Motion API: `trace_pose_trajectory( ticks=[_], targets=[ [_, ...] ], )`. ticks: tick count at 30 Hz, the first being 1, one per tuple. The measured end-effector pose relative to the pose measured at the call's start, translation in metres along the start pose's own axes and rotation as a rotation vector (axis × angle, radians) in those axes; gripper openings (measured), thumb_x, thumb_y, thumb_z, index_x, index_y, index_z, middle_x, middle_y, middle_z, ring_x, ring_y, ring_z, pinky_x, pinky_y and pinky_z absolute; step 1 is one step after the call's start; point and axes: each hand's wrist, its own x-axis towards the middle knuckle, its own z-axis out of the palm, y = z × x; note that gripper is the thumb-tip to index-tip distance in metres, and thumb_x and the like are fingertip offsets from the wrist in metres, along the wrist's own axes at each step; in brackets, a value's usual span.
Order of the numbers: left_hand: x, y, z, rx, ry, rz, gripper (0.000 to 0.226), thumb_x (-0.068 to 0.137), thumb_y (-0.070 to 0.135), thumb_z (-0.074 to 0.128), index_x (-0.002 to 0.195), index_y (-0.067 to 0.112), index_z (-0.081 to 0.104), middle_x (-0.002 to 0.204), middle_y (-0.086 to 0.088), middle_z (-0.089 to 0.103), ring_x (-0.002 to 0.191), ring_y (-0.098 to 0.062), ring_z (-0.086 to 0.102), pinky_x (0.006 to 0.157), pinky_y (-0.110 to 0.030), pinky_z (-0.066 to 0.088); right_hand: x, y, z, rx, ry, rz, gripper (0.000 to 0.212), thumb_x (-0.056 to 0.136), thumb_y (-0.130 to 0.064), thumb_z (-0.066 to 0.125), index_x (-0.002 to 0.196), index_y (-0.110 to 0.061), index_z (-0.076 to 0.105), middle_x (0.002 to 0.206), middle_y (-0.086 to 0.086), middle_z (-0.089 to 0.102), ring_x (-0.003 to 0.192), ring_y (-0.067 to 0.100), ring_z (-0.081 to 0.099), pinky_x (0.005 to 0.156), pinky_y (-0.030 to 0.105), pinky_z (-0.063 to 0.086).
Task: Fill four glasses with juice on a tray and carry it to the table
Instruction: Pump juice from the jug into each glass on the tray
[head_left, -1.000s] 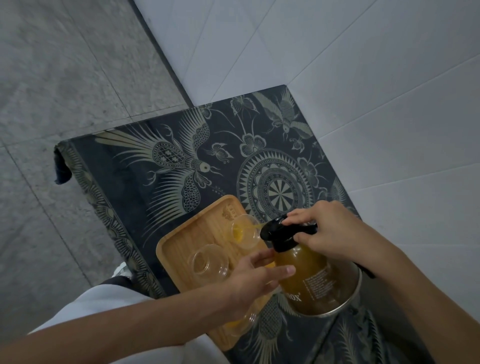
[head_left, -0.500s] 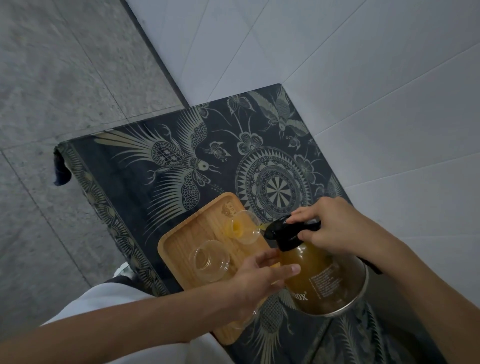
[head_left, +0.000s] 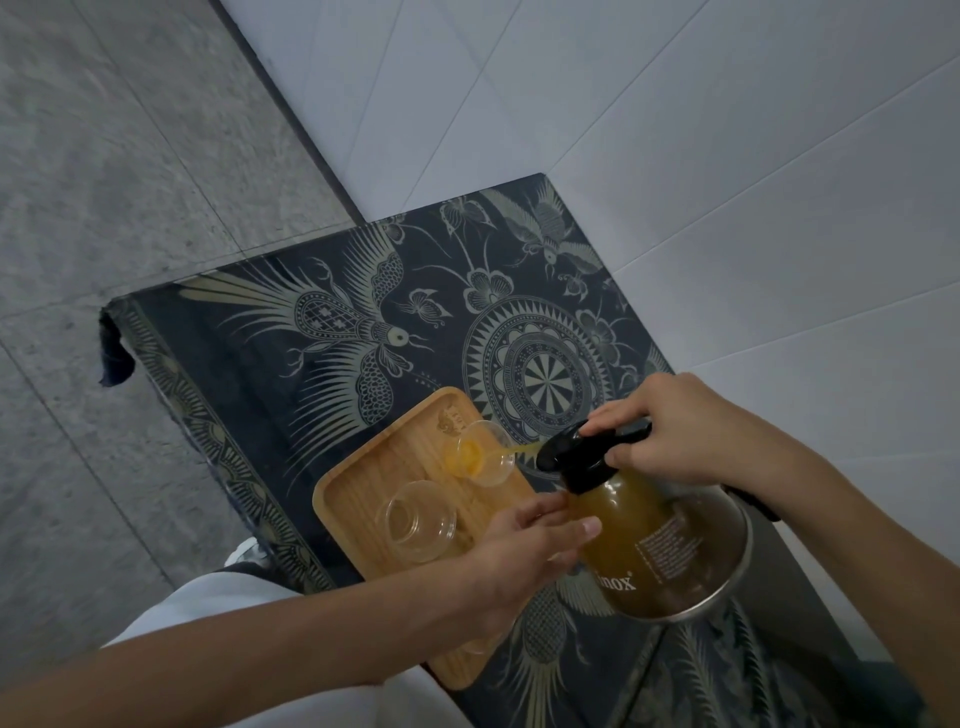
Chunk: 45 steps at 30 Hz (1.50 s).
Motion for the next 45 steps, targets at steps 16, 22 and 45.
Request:
trace_pose_trajectory(
  ticks=[16,22,45],
  targets=[
    [-0.003,0.003,0.005,0.009,-0.031,-0.007,0.051,0.092,0.004,0.074,0.138,0.021,0.058,0.139,0.000,0.067,0.125,-0.018,0.065,0.101,-0.032,0.055,-0.002,-0.006,-0.013,-0.020,-0.043,0.023,0.038,0.080,-0.021,0.077,0.106,-0.048,0.077,0.115,-0.024,0.074,0.105,0.005,0.068,0.092,0.035,0.059],
    [-0.005,0.004,0.009,-0.015,-0.024,-0.026,0.046,0.092,0.003,0.074,0.132,0.020,0.061,0.132,0.001,0.072,0.119,-0.016,0.069,0.090,-0.027,0.058,-0.002,-0.008,-0.016,-0.028,-0.067,0.031,0.037,0.081,-0.020,0.077,0.106,-0.048,0.077,0.118,-0.019,0.074,0.102,0.013,0.071,0.092,0.040,0.059],
    [-0.012,0.005,0.016,-0.018,-0.018,-0.016,0.051,0.094,0.000,0.070,0.140,0.014,0.055,0.134,-0.002,0.071,0.128,-0.021,0.064,0.100,-0.030,0.055,-0.008,-0.016,-0.019,-0.056,-0.094,0.032,0.038,0.081,-0.019,0.075,0.103,-0.050,0.077,0.114,-0.016,0.075,0.106,0.030,0.072,0.092,0.050,0.059]
  ],
)
